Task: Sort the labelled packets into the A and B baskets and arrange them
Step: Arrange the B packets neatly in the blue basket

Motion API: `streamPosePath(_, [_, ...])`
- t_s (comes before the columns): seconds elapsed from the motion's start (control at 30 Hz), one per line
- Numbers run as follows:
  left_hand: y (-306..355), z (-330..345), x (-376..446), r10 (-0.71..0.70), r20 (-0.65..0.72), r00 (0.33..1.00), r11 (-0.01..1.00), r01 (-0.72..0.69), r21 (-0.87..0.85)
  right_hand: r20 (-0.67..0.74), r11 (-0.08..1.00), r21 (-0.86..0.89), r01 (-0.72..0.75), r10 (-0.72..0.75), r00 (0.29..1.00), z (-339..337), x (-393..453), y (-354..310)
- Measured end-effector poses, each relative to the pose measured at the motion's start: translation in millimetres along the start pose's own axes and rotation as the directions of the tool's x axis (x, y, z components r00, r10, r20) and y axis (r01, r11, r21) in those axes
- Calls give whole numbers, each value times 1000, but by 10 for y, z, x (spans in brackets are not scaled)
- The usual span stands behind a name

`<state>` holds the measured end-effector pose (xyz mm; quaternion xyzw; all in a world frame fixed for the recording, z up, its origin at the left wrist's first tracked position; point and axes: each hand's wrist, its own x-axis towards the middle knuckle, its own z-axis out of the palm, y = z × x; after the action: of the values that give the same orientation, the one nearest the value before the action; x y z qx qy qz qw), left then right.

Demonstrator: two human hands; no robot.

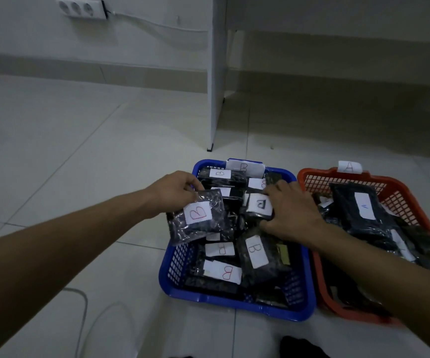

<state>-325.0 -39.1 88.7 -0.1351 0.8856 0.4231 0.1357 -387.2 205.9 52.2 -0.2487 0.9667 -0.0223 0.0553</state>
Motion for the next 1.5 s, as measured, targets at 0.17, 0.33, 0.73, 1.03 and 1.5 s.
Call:
streamPosePath(0.17, [264, 290, 37, -81, 74, 994, 936, 101, -338, -96, 947, 266, -179, 211, 973, -146, -12, 350])
streamPosePath(0.33, [355, 861, 76, -166, 219, 962, 772, 265, -578, -135, 863, 440, -247, 336, 932, -256, -20, 501])
streamPosePath(0.73, [-282, 608, 108, 155, 63, 986, 399, -121, 909, -109, 880, 474, -28, 91, 990, -87, -35, 214])
streamPosePath(1.03, [-281, 734, 141, 203, 39, 978, 530, -143, 836, -90, 903, 430, -5, 49, 995, -22, -89, 132])
streamPosePath(1.5, [-600, -224, -57, -201, -312, 929, 955, 115, -274, 223, 958, 254, 136, -195, 955, 120, 49, -595])
